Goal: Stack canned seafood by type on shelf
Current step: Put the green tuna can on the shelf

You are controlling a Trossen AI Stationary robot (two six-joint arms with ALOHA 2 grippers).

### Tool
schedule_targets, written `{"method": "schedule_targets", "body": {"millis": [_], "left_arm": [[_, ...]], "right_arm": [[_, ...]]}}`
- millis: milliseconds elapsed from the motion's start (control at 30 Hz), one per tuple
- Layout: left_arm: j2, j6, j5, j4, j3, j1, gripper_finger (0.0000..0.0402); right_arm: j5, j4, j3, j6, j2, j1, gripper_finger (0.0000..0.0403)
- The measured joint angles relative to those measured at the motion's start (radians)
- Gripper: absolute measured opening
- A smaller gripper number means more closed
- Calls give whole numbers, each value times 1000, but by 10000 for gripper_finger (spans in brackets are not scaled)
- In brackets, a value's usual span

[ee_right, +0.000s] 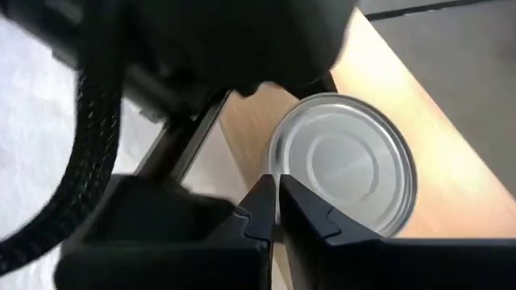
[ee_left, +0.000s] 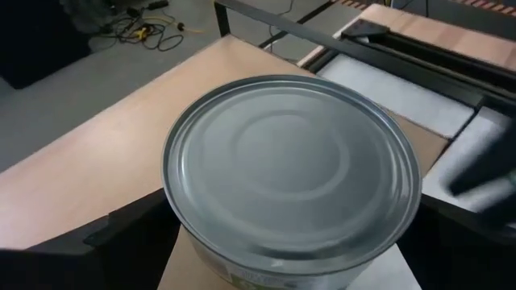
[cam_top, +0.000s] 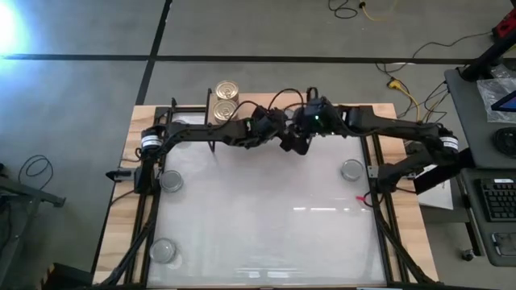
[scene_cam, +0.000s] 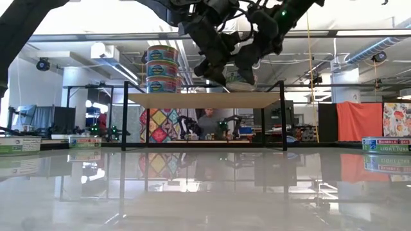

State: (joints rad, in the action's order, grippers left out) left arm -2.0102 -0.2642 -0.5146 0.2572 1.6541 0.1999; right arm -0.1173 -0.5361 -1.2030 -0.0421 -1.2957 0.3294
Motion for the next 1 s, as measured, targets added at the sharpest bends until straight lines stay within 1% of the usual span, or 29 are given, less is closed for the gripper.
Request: {"method": "schedule_targets", "body": {"millis": [100, 233, 367, 533, 633, 700, 800, 1000], "left_arm": [[0, 0, 1, 8, -1, 0, 394], [0, -7, 3, 9, -1, -1, 396], [0, -8, 35, 10, -1, -4, 398], [0, 1, 35, 10, -1, -11, 399], [0, 9, 38, 13, -1, -11, 399], [0, 10, 38, 17, -2, -11, 399], [0, 11, 33, 32, -4, -11, 399], [0, -7, 25, 72, -3, -12, 399]], "right_arm": [[76, 51, 27, -24, 0, 43, 13], [129, 119, 59, -60, 0, 94, 13], [244, 186, 93, -107, 0, 140, 13], [368, 219, 118, -136, -7, 182, 13], [441, 221, 124, -165, -37, 198, 13], [460, 218, 118, -172, -67, 205, 13], [462, 208, 100, -179, -110, 219, 13], [441, 183, 92, -192, -135, 247, 13]]}}
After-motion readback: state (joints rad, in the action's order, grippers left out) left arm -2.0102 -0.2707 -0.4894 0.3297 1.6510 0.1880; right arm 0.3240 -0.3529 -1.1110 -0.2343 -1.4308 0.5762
